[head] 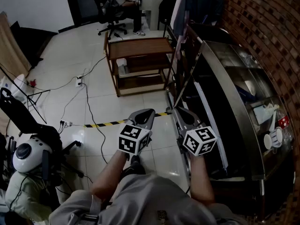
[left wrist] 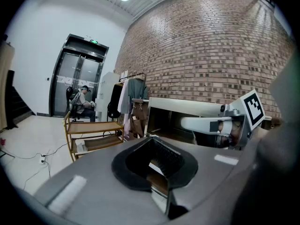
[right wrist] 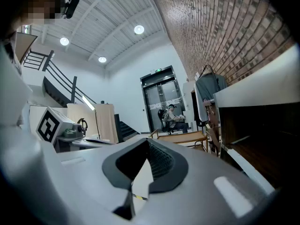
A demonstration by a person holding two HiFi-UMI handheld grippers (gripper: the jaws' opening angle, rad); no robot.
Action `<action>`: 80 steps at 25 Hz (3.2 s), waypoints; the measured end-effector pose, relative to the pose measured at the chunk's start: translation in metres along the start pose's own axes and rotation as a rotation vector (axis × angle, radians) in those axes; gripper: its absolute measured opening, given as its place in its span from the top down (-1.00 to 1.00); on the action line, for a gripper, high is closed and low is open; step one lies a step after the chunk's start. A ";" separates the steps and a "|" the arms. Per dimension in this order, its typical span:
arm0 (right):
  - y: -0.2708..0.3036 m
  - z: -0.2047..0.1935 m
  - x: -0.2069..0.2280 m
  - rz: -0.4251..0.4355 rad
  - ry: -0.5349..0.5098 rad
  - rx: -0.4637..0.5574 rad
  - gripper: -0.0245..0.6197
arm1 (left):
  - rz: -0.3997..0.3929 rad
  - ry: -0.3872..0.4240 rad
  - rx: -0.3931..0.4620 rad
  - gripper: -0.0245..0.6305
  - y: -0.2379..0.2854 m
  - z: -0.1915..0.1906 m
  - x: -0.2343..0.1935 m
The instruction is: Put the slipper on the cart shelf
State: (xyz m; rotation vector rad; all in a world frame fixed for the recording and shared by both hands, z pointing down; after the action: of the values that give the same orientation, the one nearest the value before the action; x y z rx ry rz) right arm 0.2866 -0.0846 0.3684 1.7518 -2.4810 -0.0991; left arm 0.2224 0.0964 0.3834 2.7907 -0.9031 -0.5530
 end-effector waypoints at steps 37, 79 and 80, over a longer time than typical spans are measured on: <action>0.493 0.018 0.145 0.322 -0.058 -0.119 0.92 | 0.339 -0.105 -0.020 0.90 0.225 0.128 -0.370; 0.895 -0.361 0.154 0.128 -0.114 -0.651 0.89 | 0.420 -0.278 -0.180 0.90 0.312 -0.034 -0.703; 0.887 -0.358 0.153 0.133 -0.105 -0.654 0.89 | 0.416 -0.281 -0.183 0.90 0.312 -0.031 -0.700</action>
State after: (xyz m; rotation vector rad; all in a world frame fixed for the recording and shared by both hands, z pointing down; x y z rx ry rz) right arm -0.5510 0.0709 0.8304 1.3239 -2.2421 -0.8941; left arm -0.4569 0.2596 0.7006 2.3033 -1.3654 -0.9122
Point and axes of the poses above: the fingertips, and each gripper's own axes: y forward along the fingers, x to its right, z out of its top, the point moved 9 cm from there along -y, backward along the fingers, and after that the axes turned 8 degrees about -y, right-handed, at the moved point
